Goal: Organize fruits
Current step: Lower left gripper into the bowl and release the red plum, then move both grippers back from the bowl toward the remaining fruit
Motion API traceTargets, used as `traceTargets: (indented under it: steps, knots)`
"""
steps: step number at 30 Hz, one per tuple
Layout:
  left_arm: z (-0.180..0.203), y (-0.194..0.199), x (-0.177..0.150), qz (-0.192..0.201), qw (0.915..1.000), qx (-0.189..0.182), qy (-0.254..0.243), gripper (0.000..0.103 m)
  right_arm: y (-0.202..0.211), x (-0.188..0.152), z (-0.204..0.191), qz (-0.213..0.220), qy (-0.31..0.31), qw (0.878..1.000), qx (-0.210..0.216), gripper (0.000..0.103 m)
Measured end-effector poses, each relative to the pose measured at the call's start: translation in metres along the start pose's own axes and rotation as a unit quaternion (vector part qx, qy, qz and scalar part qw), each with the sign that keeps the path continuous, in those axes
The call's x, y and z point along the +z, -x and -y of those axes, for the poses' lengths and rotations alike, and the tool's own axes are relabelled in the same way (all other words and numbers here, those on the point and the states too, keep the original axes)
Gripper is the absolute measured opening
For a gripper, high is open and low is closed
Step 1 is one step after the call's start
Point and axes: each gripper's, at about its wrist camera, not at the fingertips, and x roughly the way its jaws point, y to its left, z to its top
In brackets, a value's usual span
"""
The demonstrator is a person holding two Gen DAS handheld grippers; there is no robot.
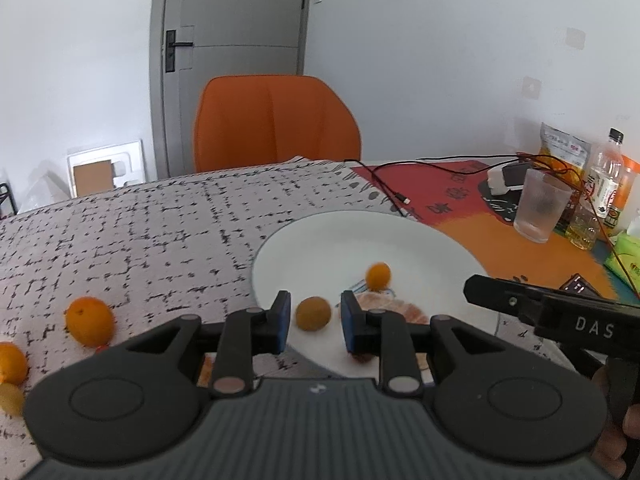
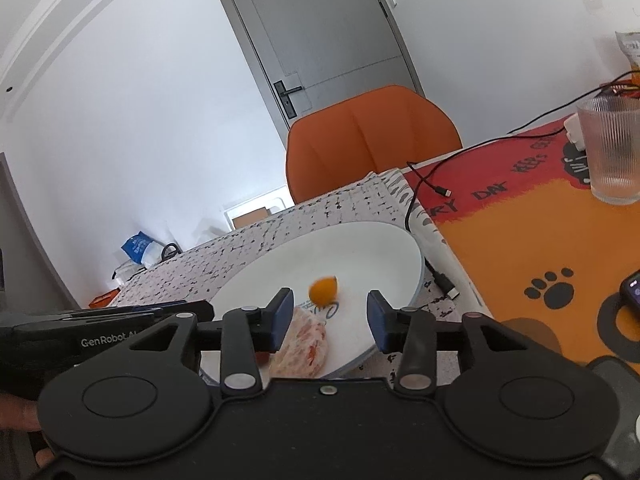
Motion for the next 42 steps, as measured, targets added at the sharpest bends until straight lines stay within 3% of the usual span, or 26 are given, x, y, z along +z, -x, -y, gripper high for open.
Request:
traceTargets:
  steps: [2,6,9,11,13,15,20,22,42]
  knots:
    - [-0.005,0.003,-0.001,-0.002,1.0000,0.005,0.004,0.030,0.000,-0.001,-0.001,0.000,-0.001,1.000,0.002,0.046]
    - [-0.015,0.013,-0.003,0.004,0.9997,0.019,0.016,0.053,0.001,-0.003,-0.007,0.001,0.000,1.000,0.006,0.053]
    - [-0.023,0.020,-0.004,0.007,0.9994,0.025,0.023,0.060,0.001,-0.003,-0.012,0.002,0.003,1.000,0.008,0.058]
    - [-0.029,0.024,-0.004,0.006,0.9991,0.030,0.028,0.066,0.001,-0.004,-0.016,0.001,0.005,1.000,0.010,0.064]
    - [-0.036,0.028,-0.005,0.008,0.9987,0.036,0.035,0.082,0.001,-0.004,-0.020,0.003,0.007,1.000,0.010,0.072]
    - [-0.042,0.035,-0.007,0.016,0.9984,0.037,0.039,0.087,0.003,-0.004,-0.023,0.006,0.008,1.000,0.009,0.077]
    - [-0.058,0.048,-0.010,0.020,0.9974,0.052,0.046,0.089,0.005,-0.004,-0.032,0.012,0.005,1.000,0.012,0.100]
    - [-0.066,0.054,-0.010,0.022,0.9967,0.058,0.051,0.089,0.007,-0.003,-0.040,0.013,0.014,1.000,0.020,0.103]
    - [-0.144,0.107,-0.014,0.049,0.9859,0.121,0.104,0.091,-0.010,-0.005,-0.106,-0.002,0.073,0.995,0.070,0.103]
